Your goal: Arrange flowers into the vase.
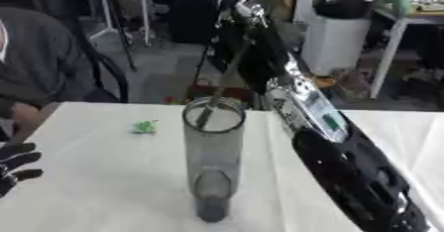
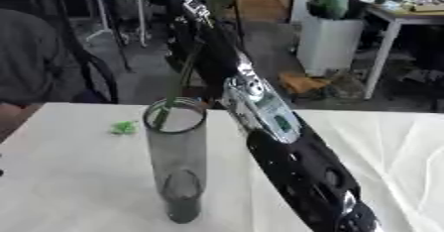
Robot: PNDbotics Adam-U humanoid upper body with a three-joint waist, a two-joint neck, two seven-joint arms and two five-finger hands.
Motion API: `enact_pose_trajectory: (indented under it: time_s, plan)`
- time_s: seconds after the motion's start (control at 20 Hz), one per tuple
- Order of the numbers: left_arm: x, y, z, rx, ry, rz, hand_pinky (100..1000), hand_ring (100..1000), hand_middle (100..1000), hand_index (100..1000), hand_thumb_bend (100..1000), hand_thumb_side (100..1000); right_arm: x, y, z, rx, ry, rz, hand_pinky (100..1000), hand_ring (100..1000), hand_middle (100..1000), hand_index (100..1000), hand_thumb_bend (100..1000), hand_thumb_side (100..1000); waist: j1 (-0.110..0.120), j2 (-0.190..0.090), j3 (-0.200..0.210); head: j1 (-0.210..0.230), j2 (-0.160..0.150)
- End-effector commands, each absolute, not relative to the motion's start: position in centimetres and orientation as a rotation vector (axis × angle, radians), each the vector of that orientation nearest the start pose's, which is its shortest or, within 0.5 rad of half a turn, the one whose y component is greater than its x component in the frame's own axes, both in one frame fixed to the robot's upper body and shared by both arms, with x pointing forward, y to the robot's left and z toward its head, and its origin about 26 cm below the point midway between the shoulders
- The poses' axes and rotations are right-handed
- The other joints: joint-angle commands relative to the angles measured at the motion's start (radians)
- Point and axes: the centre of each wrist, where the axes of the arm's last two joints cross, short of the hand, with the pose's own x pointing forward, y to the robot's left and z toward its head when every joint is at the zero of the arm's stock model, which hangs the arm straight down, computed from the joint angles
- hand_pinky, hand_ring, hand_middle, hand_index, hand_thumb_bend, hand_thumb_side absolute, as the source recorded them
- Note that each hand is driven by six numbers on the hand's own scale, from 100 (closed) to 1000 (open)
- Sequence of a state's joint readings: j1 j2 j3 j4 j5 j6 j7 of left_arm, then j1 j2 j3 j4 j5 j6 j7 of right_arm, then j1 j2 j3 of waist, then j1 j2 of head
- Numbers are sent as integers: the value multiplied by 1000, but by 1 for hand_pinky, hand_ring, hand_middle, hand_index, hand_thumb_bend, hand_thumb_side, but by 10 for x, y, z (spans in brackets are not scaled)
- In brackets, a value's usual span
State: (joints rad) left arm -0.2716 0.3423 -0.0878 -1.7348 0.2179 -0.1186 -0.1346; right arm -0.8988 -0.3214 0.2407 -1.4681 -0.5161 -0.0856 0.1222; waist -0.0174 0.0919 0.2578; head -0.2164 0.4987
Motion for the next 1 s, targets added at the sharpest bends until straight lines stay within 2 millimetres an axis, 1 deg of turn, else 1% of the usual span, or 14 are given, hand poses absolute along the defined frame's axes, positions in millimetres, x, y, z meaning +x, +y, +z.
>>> enact_pose_trajectory:
  time_s: [0.05,0.45,0.7,0.75,1.0]
  plan:
    - [329,267,131,-147,-2069,-428,757,818,775,808,1000,746,404,-164,288,569,-2300,631,100,100,100,179,100,832,2,-13,-3,5,-10]
    - [329,269,129,-134,-2062,-425,757,818,775,807,1000,745,403,-170,290,450,-2370,840,100,100,100,181,100,806,-1,-12,-9,14,-11]
    - [329,270,128,-127,-2059,-423,758,818,775,807,1000,738,406,-174,290,402,-2385,868,100,100,100,181,100,803,1,-12,-11,16,-11]
    - [329,271,128,-126,-2059,-421,758,818,775,807,1000,757,407,-175,290,395,-2385,869,100,100,100,181,100,803,1,-12,-11,16,-11]
    - [329,272,127,-120,-2060,-410,758,818,775,807,1000,758,409,-178,287,376,-2379,861,100,100,100,181,100,805,2,-11,-12,17,-10]
